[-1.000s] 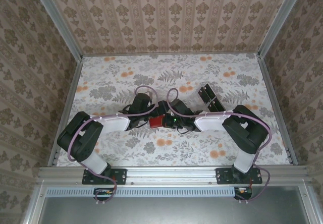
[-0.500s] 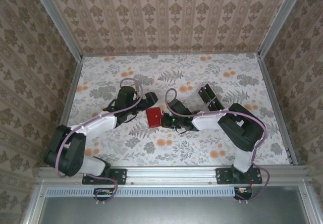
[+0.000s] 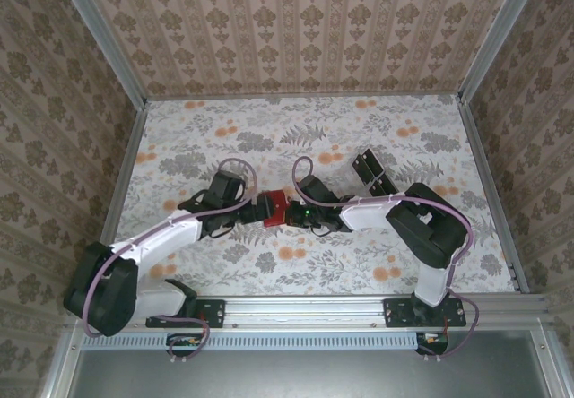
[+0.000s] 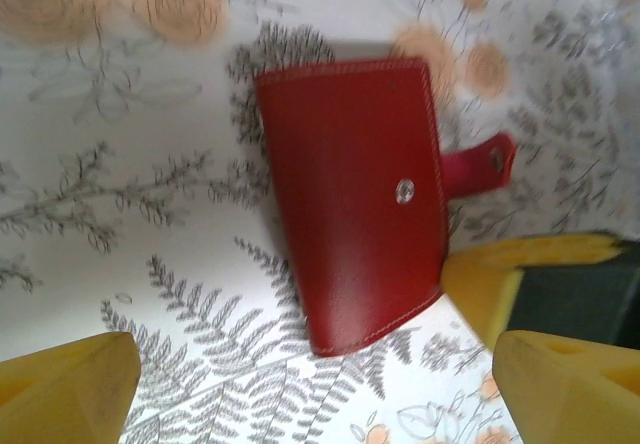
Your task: Put the credit cards into the card holder
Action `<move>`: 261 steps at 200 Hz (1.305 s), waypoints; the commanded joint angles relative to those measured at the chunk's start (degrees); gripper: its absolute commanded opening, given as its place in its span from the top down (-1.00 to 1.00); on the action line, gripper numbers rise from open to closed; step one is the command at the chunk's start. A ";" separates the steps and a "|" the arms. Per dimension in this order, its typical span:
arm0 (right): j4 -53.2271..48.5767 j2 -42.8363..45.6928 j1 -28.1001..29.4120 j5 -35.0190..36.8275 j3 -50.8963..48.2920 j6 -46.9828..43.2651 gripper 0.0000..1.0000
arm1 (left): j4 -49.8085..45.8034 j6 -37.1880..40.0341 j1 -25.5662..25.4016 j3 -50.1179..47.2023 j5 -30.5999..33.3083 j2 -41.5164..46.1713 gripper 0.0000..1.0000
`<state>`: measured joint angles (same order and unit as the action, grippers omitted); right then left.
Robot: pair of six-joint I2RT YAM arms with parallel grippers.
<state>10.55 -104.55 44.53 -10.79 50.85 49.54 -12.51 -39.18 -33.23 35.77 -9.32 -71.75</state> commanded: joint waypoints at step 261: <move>-37.82 0.86 -3.57 8.19 25.47 -16.91 0.24 | -2.29 3.87 -2.16 0.02 11.65 -15.18 -0.99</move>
<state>-20.49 -100.12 41.63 -4.67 74.11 35.73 -10.37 -37.63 -35.92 36.97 -2.11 -82.98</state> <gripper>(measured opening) 0.380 0.997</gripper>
